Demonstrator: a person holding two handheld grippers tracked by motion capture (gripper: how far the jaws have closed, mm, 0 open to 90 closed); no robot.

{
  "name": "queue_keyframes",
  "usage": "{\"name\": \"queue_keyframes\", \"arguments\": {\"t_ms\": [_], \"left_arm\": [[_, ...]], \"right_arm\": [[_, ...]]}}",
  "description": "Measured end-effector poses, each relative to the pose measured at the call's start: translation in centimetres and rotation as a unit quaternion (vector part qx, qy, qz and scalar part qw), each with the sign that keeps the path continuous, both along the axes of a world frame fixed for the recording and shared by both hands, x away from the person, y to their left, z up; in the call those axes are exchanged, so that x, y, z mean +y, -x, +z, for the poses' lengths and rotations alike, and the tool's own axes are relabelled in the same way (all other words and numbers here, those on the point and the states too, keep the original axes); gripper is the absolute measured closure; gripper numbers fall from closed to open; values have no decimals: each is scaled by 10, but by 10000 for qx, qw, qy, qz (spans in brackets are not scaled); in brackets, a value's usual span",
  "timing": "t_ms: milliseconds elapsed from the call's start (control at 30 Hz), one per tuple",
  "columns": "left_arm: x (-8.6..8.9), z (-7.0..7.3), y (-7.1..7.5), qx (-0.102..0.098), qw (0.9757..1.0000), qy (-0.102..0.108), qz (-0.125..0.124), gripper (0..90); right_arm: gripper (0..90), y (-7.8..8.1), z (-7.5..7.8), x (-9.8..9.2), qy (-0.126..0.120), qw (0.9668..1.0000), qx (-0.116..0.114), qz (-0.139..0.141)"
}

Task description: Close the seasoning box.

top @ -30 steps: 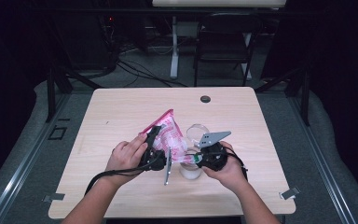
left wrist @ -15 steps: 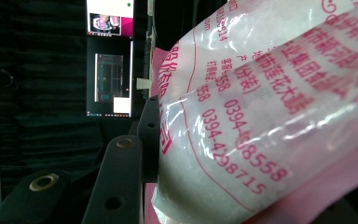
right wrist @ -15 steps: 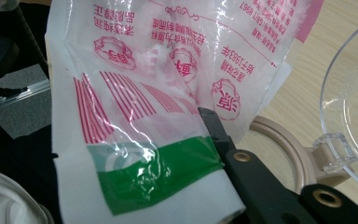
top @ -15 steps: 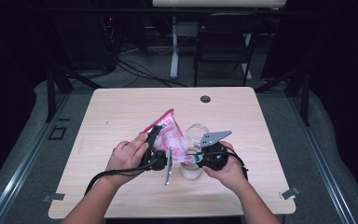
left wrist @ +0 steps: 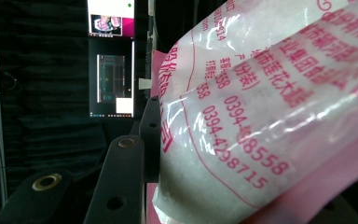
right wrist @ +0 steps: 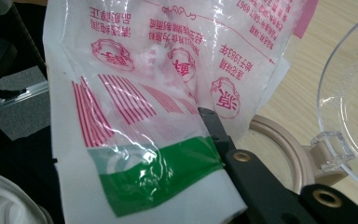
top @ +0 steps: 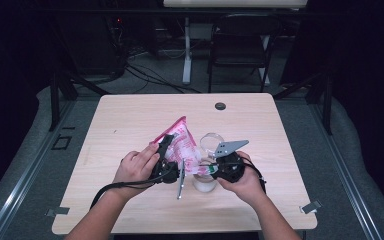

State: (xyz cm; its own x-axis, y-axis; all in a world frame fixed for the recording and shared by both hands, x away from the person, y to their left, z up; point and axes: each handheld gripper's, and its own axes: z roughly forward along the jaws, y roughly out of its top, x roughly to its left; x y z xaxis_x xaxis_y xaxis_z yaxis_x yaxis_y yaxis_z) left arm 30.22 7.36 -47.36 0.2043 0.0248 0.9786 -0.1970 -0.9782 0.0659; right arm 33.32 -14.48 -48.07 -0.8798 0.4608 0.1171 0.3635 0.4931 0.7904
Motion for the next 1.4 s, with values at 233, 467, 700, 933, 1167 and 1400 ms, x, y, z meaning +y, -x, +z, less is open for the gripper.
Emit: {"name": "queue_keyframes", "arguments": {"t_ms": [233,467,700,933,1167,1400], "left_arm": [[-1,0,1,30,10000,-27,35,651],[-1,1,-1,41,9999,-109,-3,660],[-1,1,-1,24,9999,-114,3,667],[-3,3,0,-30,9999,-109,-42,668],[-3,4,1,-28,10000,-86,-24,668],[-3,4,2,-85,9999,-52,-73,669]], "right_arm": [[900,-1,-1,-1,-13,10000,60,-14],[900,0,-1,-1,-14,9999,80,62],[900,0,-1,-1,6,9999,65,90],[900,0,-1,-1,-13,10000,50,29],[900,0,-1,-2,-15,10000,49,14],[900,-1,0,-2,-24,10000,29,-40]]}}
